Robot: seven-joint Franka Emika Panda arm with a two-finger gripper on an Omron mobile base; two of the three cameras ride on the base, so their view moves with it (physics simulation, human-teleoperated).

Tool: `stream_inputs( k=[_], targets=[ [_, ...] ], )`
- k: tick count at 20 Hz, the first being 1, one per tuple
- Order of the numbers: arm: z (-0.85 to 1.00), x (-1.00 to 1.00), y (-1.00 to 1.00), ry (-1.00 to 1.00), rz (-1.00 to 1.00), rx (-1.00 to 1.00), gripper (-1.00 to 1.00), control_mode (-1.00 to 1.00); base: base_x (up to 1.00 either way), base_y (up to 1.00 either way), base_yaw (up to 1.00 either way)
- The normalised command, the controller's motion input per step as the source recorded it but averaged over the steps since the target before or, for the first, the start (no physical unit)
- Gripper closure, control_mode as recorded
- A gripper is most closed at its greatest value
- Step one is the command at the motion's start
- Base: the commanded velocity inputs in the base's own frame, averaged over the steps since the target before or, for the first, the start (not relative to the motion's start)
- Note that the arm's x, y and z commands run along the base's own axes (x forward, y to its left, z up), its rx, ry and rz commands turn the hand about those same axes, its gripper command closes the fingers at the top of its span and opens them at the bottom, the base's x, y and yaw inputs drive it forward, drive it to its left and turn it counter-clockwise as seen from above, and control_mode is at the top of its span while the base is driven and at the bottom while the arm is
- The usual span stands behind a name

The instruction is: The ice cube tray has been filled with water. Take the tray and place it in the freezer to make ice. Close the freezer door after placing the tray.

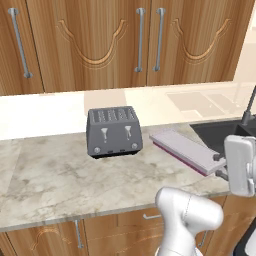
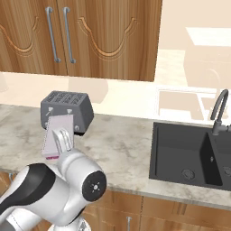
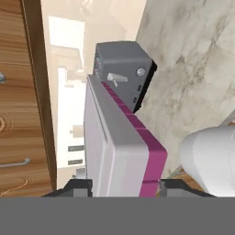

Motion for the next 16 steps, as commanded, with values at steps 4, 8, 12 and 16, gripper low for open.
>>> stream_inputs(
  k=[4, 8, 12, 16],
  targets=[
    [0.0, -0.02, 0.0, 0.0, 0.0, 0.0, 1.0, -1.0, 0.0, 0.0, 0.0],
    [0.0, 0.0, 0.0, 0.0, 0.0, 0.0, 1.0, -1.0, 0.0, 0.0, 0.0],
    [0.0, -0.03, 0.0, 0.0, 0.0, 0.0, 1.0, 1.0, -0.2, 0.0, 0.0],
    [0.0, 0.0, 0.0, 0.0, 0.0, 0.0, 1.0, 1.0, -0.75, 0.0, 0.0]
  ],
)
